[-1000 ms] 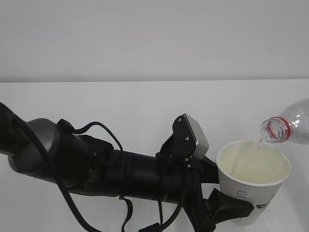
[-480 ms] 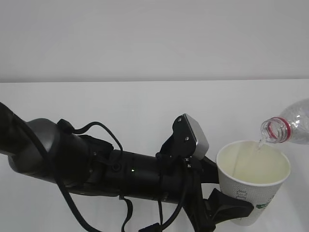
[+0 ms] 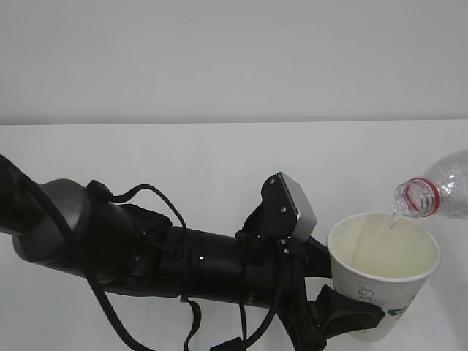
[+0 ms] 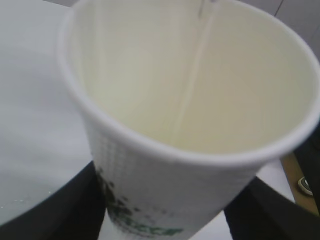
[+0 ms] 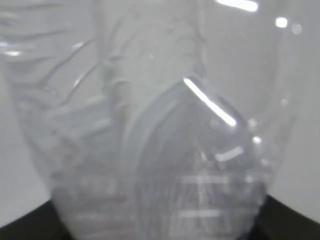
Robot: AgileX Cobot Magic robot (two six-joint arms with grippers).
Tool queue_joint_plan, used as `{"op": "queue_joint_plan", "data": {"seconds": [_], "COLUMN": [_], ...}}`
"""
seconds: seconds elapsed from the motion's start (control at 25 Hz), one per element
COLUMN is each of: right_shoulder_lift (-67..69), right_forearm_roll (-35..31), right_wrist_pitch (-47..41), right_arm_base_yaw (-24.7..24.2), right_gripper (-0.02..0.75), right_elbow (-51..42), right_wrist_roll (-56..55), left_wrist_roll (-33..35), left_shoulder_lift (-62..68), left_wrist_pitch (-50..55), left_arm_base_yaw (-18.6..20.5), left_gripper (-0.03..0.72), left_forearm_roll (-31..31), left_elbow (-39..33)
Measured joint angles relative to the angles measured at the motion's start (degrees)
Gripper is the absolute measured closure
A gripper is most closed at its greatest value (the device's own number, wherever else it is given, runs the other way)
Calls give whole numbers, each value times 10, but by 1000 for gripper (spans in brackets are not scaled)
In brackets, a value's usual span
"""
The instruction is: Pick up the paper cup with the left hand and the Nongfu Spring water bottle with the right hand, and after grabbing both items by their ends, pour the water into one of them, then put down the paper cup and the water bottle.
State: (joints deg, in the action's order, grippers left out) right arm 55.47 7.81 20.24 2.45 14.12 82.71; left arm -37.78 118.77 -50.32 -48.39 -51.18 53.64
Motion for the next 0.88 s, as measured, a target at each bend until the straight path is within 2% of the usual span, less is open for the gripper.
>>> {"op": "queue_joint_plan", "data": {"seconds": [0.88], "right_shoulder_lift": [0], "right_forearm_roll": [-4], "right_wrist_pitch": [13], "right_arm_base_yaw": [0], "right_gripper": [307], "right_elbow": [0], "right_wrist_roll": [5], "left_wrist_roll": [0], "left_shoulder_lift": [0], "left_wrist_pitch": [0], "left_arm_base_yaw": [0], "left_gripper": [188], "left_forearm_roll": [0], "left_elbow": [0]}}
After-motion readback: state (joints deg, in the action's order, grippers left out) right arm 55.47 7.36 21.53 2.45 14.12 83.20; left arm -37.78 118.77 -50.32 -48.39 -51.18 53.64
